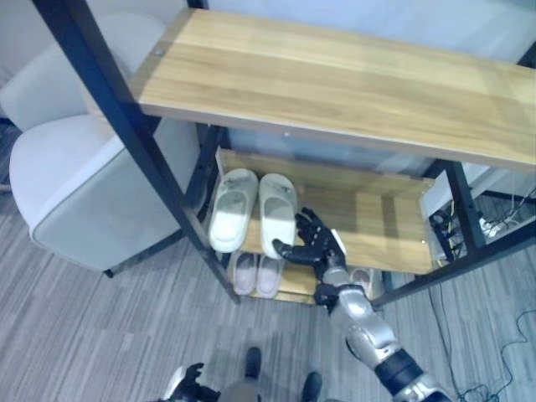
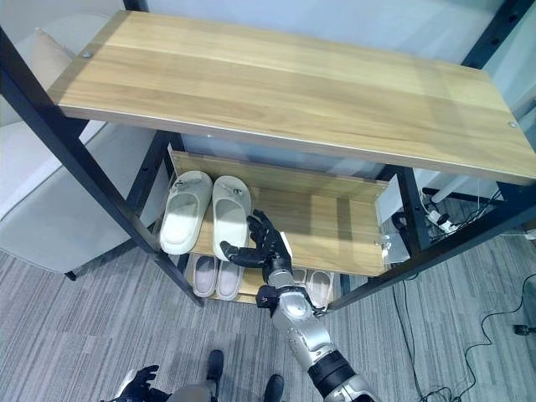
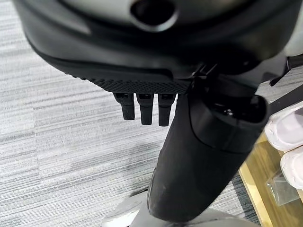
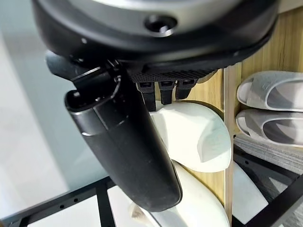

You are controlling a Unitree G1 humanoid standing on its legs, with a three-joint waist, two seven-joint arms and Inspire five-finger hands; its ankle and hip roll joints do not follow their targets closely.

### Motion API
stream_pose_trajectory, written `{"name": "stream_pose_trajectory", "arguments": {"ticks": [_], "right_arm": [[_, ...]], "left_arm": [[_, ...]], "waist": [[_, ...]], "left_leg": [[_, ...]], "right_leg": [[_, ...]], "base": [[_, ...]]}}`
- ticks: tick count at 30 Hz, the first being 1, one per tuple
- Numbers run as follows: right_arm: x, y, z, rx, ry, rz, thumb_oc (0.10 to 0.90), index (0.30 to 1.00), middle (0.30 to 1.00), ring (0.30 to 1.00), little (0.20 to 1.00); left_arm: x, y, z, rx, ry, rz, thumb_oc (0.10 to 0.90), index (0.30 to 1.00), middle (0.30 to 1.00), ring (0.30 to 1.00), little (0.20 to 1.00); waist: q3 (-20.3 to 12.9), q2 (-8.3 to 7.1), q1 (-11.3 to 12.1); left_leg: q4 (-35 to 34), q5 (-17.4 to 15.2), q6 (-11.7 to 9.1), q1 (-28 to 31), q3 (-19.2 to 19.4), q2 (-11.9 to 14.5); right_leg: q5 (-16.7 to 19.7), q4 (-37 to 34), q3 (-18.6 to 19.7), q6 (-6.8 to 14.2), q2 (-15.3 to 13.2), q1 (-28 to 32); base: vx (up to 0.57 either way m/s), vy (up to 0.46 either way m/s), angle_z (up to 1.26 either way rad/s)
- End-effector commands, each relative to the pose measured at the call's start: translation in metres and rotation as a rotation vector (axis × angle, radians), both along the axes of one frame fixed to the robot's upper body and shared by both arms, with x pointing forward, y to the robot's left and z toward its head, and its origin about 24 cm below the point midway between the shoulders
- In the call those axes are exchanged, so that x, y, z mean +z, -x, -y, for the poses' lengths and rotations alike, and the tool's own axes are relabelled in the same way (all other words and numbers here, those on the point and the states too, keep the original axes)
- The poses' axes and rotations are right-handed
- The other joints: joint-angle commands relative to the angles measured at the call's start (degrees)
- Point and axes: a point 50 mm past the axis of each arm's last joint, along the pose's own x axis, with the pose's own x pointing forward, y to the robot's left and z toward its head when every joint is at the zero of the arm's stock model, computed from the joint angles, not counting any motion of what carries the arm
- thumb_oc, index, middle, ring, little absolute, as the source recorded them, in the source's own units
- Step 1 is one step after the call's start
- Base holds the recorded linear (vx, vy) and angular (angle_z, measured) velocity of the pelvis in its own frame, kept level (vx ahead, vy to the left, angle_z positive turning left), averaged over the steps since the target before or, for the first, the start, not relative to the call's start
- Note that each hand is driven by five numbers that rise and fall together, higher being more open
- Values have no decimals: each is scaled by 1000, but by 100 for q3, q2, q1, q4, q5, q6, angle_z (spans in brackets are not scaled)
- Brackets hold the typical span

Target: Arrange the slippers neatly on the shoe rack.

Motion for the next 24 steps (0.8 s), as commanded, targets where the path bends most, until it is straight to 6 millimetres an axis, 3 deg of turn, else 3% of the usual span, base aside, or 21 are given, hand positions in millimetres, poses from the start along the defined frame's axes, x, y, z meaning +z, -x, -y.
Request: {"name": "stream_pose_trajectory", "arguments": {"ticks": [1, 6, 11, 16, 24], "right_arm": [[49, -10, -41, 106, -128, 173, 800, 900, 900, 900, 900], [53, -14, -37, 99, -97, 199, 800, 900, 900, 900, 900], [53, -12, -19, 78, -20, 240, 800, 900, 900, 900, 900], [47, -2, 20, 26, 84, 273, 800, 900, 900, 900, 900], [48, 33, 83, 27, 239, 340, 800, 900, 900, 900, 900]], "left_arm": [[-4, -1, 15, -58, 3, -8, 800, 900, 900, 900, 900], [-4, -1, 13, -47, -4, -8, 800, 900, 900, 900, 900], [-4, 2, 10, -26, -7, -21, 800, 900, 900, 900, 900], [-6, 11, 4, 20, -9, -48, 800, 900, 900, 900, 900], [-10, 24, 7, 30, 36, -79, 800, 900, 900, 900, 900]], "waist": [[14, 39, 216], [-4, 32, 223], [-69, 33, 140], [-221, 21, -24], [-500, 117, -325]], "left_leg": [[-24, -387, -429, 326, 365, 250], [-24, -409, -427, 346, 385, 231], [-24, -437, -431, 391, 415, 228], [-24, -481, -450, 497, 492, 257], [-24, -507, -493, 688, 573, 305]], "right_leg": [[250, 345, -38, 500, -478, -396], [258, 339, -32, 502, -489, -374], [254, 328, -23, 513, -496, -327], [239, 285, 16, 529, -486, -221], [179, 277, 85, 531, -415, -25]], "base": [[0, 0, 0], [0, 0, 0], [0, 0, 0], [7, 0, 0], [7, -6, -6]]}}
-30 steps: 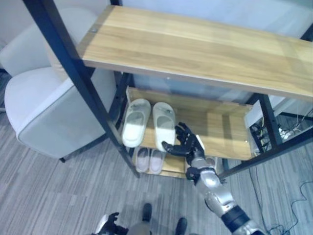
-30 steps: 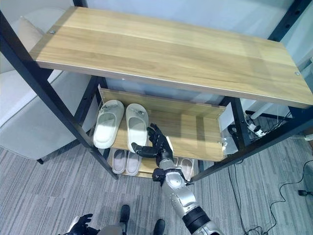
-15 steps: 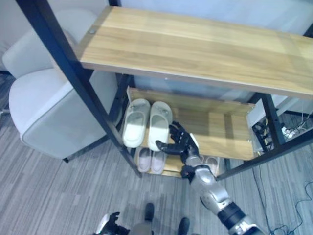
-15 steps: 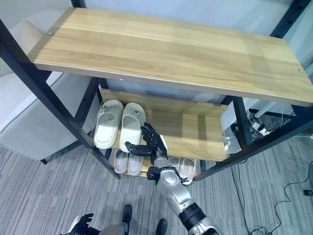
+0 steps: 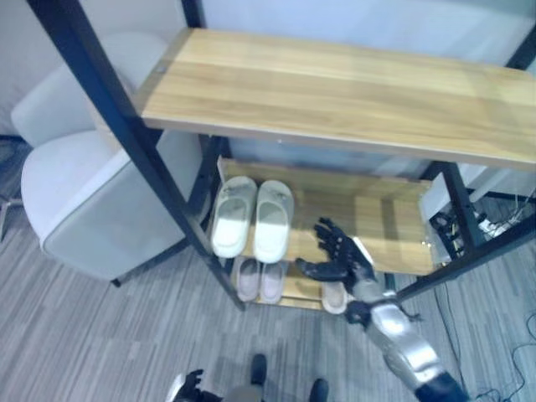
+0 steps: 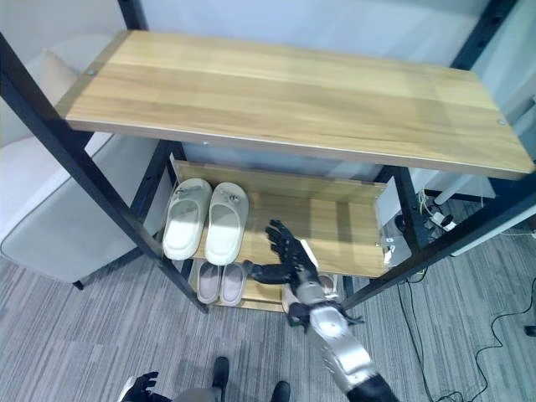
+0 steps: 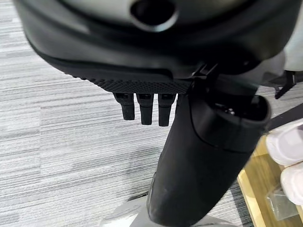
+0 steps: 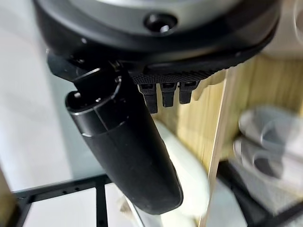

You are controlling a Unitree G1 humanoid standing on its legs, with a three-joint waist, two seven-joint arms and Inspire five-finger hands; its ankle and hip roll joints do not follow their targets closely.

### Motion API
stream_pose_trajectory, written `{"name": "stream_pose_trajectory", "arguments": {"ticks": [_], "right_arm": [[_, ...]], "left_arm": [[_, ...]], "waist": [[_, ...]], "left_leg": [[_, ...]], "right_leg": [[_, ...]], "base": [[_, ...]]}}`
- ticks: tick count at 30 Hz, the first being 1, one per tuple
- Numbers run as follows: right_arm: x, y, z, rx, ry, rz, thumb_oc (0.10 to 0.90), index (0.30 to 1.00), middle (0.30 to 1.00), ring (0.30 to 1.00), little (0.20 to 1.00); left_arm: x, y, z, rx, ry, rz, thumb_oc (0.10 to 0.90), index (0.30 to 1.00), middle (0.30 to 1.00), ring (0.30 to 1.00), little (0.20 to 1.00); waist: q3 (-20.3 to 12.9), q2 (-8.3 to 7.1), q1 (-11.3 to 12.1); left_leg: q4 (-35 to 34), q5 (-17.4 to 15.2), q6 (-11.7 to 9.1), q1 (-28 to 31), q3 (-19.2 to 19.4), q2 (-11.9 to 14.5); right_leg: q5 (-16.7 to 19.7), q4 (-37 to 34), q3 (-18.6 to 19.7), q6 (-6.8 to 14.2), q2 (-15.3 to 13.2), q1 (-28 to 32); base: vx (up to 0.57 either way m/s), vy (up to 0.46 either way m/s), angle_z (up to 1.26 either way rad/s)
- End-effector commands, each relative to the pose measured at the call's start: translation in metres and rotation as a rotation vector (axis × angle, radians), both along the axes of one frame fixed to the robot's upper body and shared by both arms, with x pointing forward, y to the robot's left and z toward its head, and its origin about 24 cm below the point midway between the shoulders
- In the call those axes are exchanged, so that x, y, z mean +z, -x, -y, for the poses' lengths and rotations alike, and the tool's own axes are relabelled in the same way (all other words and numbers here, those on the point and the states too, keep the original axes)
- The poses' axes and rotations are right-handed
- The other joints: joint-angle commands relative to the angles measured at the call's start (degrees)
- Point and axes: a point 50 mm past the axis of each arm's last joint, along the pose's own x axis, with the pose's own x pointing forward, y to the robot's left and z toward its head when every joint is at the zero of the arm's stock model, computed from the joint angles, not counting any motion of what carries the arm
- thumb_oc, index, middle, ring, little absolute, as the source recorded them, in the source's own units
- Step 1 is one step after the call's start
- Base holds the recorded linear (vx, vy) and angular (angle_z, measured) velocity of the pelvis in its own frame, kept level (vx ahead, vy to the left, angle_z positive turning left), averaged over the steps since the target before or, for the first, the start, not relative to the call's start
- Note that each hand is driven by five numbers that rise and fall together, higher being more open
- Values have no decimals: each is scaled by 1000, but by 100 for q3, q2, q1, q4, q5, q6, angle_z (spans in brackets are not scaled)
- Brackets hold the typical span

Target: Arrange the slippers neatly on the shoe rack.

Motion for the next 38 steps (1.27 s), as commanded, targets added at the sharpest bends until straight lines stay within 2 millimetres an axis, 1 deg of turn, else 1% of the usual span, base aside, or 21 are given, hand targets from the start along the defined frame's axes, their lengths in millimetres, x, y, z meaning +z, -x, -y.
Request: {"name": "stream_pose_trajectory", "arguments": {"ticks": [1, 4, 7, 8, 10, 11, 14, 18, 19, 20, 21, 22, 23, 24, 26, 27, 28, 29, 31, 32, 38], "right_arm": [[45, 7, 7, 93, 19, 251, 800, 900, 900, 900, 900], [40, 14, 16, 117, 60, 224, 800, 900, 900, 900, 900], [32, 24, 24, 205, 146, 167, 800, 900, 900, 900, 900], [23, 31, 28, 255, 193, 114, 800, 900, 900, 900, 900], [19, 35, 31, 271, 204, 91, 800, 900, 900, 900, 900], [9, 44, 38, 284, 251, 39, 800, 900, 900, 900, 900], [0, 53, 46, 293, 328, 0, 800, 900, 900, 900, 900], [-29, 71, 68, 259, 553, -117, 800, 900, 900, 900, 900], [-46, 80, 78, 237, 642, -187, 800, 900, 900, 900, 900], [-47, 80, 77, 237, 643, -187, 800, 900, 900, 900, 900], [-57, 83, 81, 229, 686, -221, 800, 900, 900, 900, 900], [-78, 91, 85, 195, 725, -306, 800, 900, 900, 900, 900], [-79, 90, 84, 195, 725, -304, 800, 900, 900, 900, 900], [-87, 93, 86, 188, 748, -334, 800, 900, 900, 900, 900], [-106, 100, 87, 162, 766, -412, 800, 900, 900, 900, 900], [-126, 108, 87, 143, 771, -507, 800, 900, 900, 900, 900], [-127, 108, 86, 144, 770, -505, 800, 900, 900, 900, 900], [-140, 114, 85, 137, 784, -571, 800, 900, 900, 900, 900], [-157, 126, 84, 123, 789, -666, 800, 900, 900, 900, 900], [-157, 126, 83, 123, 789, -664, 800, 900, 900, 900, 900], [-181, 150, 82, 11, 720, -848, 800, 900, 900, 900, 900]], "left_arm": [[-5, 7, 7, -70, 25, -43, 800, 900, 900, 900, 900], [-5, 8, 9, -85, 38, -52, 800, 900, 900, 900, 900], [-6, 6, 11, -119, 58, -58, 800, 900, 900, 900, 900], [-6, 4, 13, -139, 75, -65, 800, 900, 900, 900, 900], [-7, 3, 15, -150, 84, -68, 800, 900, 900, 900, 900], [-7, 2, 16, -154, 93, -69, 800, 900, 900, 900, 900], [-7, 3, 18, -158, 105, -69, 800, 900, 900, 900, 900], [-8, 6, 23, -174, 125, -73, 800, 900, 900, 900, 900], [-9, 6, 27, -194, 135, -72, 800, 900, 900, 900, 900], [-9, 6, 27, -194, 135, -72, 800, 900, 900, 900, 900], [-9, 6, 29, -204, 140, -70, 800, 900, 900, 900, 900], [-9, 6, 33, -226, 145, -69, 800, 900, 900, 900, 900], [-9, 5, 33, -226, 144, -69, 800, 900, 900, 900, 900], [-9, 4, 33, -233, 145, -64, 800, 900, 900, 900, 900], [-8, 3, 34, -246, 144, -58, 800, 900, 900, 900, 900], [-9, 3, 36, -259, 143, -59, 800, 900, 900, 900, 900], [-8, 2, 35, -258, 142, -58, 800, 900, 900, 900, 900], [-8, 2, 34, -269, 137, -61, 800, 900, 900, 900, 900], [-8, 1, 34, -273, 132, -62, 800, 900, 900, 900, 900], [-8, 1, 34, -273, 131, -61, 800, 900, 900, 900, 900], [-8, 1, 35, -273, 123, -57, 800, 900, 900, 900, 900]], "waist": [[-511, -27, -117], [-558, -18, -168], [-615, -11, -208], [-658, -10, -250], [-680, -8, -271], [-716, -2, -321], [-748, 13, -357], [-781, 52, -452], [-791, 86, -484], [-792, 84, -481], [-791, 97, -488], [-788, 112, -496], [-783, 105, -495], [-781, 116, -496], [-772, 132, -492], [-763, 153, -476], [-757, 146, -479], [-757, 158, -449], [-748, 166, -430], [-742, 159, -434], [-740, 205, -405]], "left_leg": [[-16, -424, -548, 362, 516, 338], [-16, -424, -560, 407, 539, 346], [-16, -418, -579, 477, 580, 376], [-16, -416, -588, 526, 599, 385], [-16, -416, -596, 556, 618, 394], [-16, -420, -606, 591, 637, 402], [-16, -417, -610, 626, 656, 419], [-16, -419, -607, 707, 710, 437], [-16, -425, -603, 742, 721, 445], [-16, -427, -604, 745, 722, 446], [-16, -429, -600, 758, 727, 452], [-16, -417, -598, 767, 730, 467], [-16, -418, -599, 769, 731, 468], [-16, -417, -596, 779, 728, 472], [-16, -412, -596, 786, 719, 479], [-16, -399, -594, 787, 716, 486], [-16, -400, -594, 788, 716, 487], [-16, -398, -594, 793, 691, 498], [-16, -391, -594, 795, 665, 504], [-16, -392, -594, 797, 663, 505], [-16, -371, -593, 796, 604, 508]], "right_leg": [[191, 283, 53, 505, -355, -321], [182, 275, 95, 507, -338, -287], [156, 257, 143, 506, -310, -230], [139, 246, 173, 506, -291, -194], [134, 238, 190, 506, -281, -177], [120, 211, 213, 507, -262, -149], [100, 207, 251, 507, -243, -126], [72, 207, 313, 511, -211, -96], [47, 216, 323, 512, -194, -78], [46, 218, 324, 512, -192, -76], [35, 220, 330, 509, -190, -69], [20, 211, 346, 500, -178, -44], [20, 210, 347, 500, -177, -42], [12, 201, 354, 496, -170, -30], [-1, 191, 370, 488, -151, -11], [-18, 179, 373, 474, -137, 11], [-18, 178, 373, 473, -136, 12], [-33, 156, 367, 456, -120, 41], [-45, 145, 367, 441, -106, 62], [-45, 143, 366, 440, -105, 65], [-53, 112, 347, 417, -74, 104]], "base": [[16, -24, -18], [17, -27, -13], [-7, -55, -11], [-5, -30, -16], [-3, -53, -8], [-1, -54, -3], [2, -45, -2], [-1, -49, -11], [-2, -38, -24], [-10, -38, -18], [-18, -48, -11], [-18, -49, -5], [-12, -43, -4], [0, 0, 0], [-22, -49, -1], [-28, -34, -2], [-36, -50, -3], [-19, -42, -2], [-13, -28, 0], [0, 0, 0], [-5, -7, 1]]}}
